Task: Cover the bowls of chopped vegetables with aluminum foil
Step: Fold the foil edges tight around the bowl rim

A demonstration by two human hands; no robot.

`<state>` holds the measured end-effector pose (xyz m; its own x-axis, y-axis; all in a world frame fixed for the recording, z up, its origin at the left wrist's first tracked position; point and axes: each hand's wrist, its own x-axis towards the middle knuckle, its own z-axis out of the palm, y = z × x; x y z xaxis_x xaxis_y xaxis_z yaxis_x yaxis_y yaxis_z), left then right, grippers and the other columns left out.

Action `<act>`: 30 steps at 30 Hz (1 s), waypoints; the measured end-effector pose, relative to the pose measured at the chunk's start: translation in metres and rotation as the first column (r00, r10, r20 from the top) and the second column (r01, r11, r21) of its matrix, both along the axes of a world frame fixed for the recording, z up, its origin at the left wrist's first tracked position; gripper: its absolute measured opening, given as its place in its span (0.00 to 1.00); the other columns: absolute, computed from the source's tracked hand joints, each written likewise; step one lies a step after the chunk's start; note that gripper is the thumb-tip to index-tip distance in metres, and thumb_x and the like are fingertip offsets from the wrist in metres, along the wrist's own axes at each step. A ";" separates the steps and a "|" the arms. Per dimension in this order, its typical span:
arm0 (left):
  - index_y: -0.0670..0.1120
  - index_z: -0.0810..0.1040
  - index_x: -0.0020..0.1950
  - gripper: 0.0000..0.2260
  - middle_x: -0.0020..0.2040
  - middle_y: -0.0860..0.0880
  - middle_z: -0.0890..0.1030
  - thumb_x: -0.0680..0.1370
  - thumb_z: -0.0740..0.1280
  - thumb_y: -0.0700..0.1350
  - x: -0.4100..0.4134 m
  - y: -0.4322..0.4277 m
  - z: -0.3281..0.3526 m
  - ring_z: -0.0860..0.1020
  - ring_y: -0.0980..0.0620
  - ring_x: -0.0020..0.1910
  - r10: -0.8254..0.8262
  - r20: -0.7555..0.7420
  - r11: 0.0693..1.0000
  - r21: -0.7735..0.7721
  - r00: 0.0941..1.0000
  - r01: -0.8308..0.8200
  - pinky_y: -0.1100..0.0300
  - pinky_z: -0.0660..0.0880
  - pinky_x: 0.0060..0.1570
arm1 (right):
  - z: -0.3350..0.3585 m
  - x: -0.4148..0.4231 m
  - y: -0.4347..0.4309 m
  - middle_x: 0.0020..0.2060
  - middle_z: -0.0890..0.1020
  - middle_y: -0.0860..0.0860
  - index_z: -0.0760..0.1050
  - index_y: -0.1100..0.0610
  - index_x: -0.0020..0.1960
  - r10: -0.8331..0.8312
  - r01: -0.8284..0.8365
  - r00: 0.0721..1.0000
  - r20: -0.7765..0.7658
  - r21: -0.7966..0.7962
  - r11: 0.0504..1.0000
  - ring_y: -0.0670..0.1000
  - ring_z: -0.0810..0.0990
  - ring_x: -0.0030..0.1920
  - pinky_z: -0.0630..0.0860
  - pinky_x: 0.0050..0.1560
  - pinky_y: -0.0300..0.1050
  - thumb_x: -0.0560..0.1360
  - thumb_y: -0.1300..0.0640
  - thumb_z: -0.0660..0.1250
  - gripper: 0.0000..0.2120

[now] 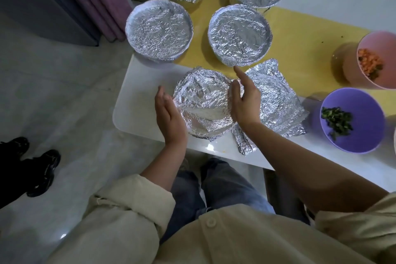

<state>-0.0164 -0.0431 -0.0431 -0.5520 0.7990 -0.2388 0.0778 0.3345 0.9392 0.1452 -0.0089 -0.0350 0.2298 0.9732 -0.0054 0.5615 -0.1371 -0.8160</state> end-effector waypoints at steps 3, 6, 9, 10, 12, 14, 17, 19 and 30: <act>0.41 0.66 0.75 0.21 0.75 0.44 0.69 0.84 0.52 0.48 0.010 -0.001 0.002 0.68 0.51 0.73 -0.057 -0.119 0.994 0.085 0.991 0.068 0.70 0.65 0.67 | 0.003 0.002 0.004 0.61 0.80 0.50 0.73 0.56 0.69 0.021 -0.022 0.999 -0.045 -0.003 1.000 0.39 0.76 0.55 0.71 0.58 0.35 0.82 0.56 0.57 0.18; 0.38 0.69 0.73 0.19 0.71 0.42 0.73 0.85 0.53 0.44 0.018 -0.002 -0.001 0.71 0.56 0.67 -0.061 -0.144 0.995 0.075 0.988 0.073 0.78 0.64 0.59 | -0.004 -0.007 -0.001 0.45 0.81 0.46 0.72 0.56 0.70 0.046 -0.059 0.984 -0.173 -0.070 0.996 0.38 0.75 0.39 0.72 0.43 0.32 0.83 0.56 0.57 0.17; 0.39 0.73 0.70 0.18 0.66 0.44 0.78 0.85 0.52 0.43 0.018 0.001 -0.007 0.73 0.60 0.61 -0.027 -0.114 0.996 0.078 0.993 0.036 0.79 0.65 0.57 | -0.009 -0.013 -0.002 0.34 0.79 0.50 0.74 0.55 0.69 -0.024 0.005 0.970 -0.243 -0.078 0.997 0.44 0.70 0.31 0.68 0.34 0.36 0.83 0.57 0.57 0.16; 0.39 0.73 0.69 0.17 0.64 0.46 0.78 0.85 0.52 0.42 0.017 0.002 -0.008 0.73 0.63 0.60 -0.020 -0.084 0.997 0.074 0.996 0.027 0.79 0.66 0.57 | -0.010 -0.014 -0.001 0.31 0.77 0.51 0.74 0.55 0.68 -0.041 0.022 0.967 -0.253 -0.079 0.997 0.44 0.69 0.30 0.67 0.33 0.37 0.83 0.57 0.56 0.16; 0.39 0.74 0.68 0.16 0.61 0.51 0.77 0.86 0.52 0.40 0.016 0.004 -0.009 0.73 0.65 0.59 0.000 -0.031 0.998 0.070 1.000 0.002 0.78 0.67 0.57 | -0.011 -0.015 -0.003 0.28 0.72 0.52 0.75 0.55 0.67 -0.058 0.037 0.965 -0.255 -0.083 0.996 0.45 0.66 0.28 0.64 0.30 0.38 0.84 0.57 0.55 0.15; 0.39 0.75 0.67 0.16 0.61 0.52 0.77 0.86 0.52 0.39 0.016 0.006 -0.012 0.74 0.62 0.61 0.019 0.016 0.997 0.070 1.000 -0.020 0.76 0.67 0.59 | -0.012 -0.016 -0.004 0.27 0.69 0.47 0.75 0.55 0.66 -0.066 0.046 0.968 -0.242 -0.087 0.995 0.45 0.65 0.27 0.62 0.29 0.39 0.84 0.57 0.55 0.15; 0.39 0.75 0.68 0.16 0.62 0.52 0.77 0.86 0.51 0.39 0.015 0.008 -0.014 0.74 0.65 0.60 0.025 0.061 0.998 0.056 0.998 -0.029 0.76 0.67 0.59 | -0.014 -0.017 -0.004 0.28 0.70 0.44 0.74 0.55 0.67 -0.065 0.044 0.975 -0.212 -0.100 0.994 0.43 0.67 0.28 0.64 0.31 0.40 0.84 0.56 0.54 0.16; 0.39 0.74 0.68 0.16 0.62 0.52 0.77 0.86 0.51 0.39 0.014 0.007 -0.014 0.73 0.68 0.58 0.012 0.079 0.998 0.052 0.997 -0.016 0.76 0.67 0.58 | -0.011 -0.018 -0.004 0.32 0.74 0.44 0.73 0.54 0.67 -0.044 0.025 0.982 -0.183 -0.108 0.994 0.42 0.71 0.32 0.67 0.35 0.40 0.84 0.54 0.54 0.16; 0.41 0.66 0.75 0.24 0.75 0.44 0.69 0.83 0.50 0.50 0.020 -0.004 0.001 0.68 0.56 0.71 0.001 -0.016 0.995 0.100 1.000 0.000 0.72 0.64 0.67 | 0.004 -0.012 -0.016 0.73 0.68 0.53 0.63 0.59 0.75 0.122 -0.121 0.992 -0.030 0.016 0.992 0.50 0.65 0.73 0.62 0.72 0.48 0.83 0.51 0.52 0.23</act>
